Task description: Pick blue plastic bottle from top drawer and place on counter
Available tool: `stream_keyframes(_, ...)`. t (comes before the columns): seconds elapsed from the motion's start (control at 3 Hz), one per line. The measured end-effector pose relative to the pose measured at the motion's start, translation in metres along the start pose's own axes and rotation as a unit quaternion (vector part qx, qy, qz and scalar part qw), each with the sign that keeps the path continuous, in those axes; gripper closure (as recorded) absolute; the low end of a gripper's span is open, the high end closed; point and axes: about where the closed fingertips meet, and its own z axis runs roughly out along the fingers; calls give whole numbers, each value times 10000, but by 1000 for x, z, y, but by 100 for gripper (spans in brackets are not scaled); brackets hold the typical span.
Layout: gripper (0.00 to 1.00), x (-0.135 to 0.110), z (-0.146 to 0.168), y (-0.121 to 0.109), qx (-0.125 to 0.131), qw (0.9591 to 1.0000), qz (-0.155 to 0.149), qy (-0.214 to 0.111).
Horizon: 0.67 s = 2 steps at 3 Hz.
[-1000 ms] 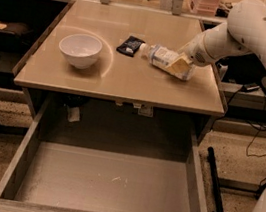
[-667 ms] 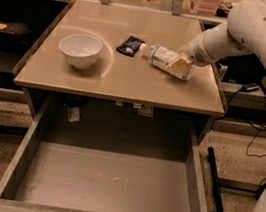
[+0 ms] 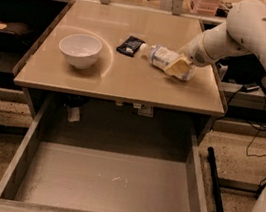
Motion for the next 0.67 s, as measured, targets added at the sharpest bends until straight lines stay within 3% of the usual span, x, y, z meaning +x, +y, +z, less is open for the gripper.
stream_keyframes(0.33,0,0,0,0,0,10000,0,0)
stream_keyframes(0.67,0,0,0,0,0,10000,0,0)
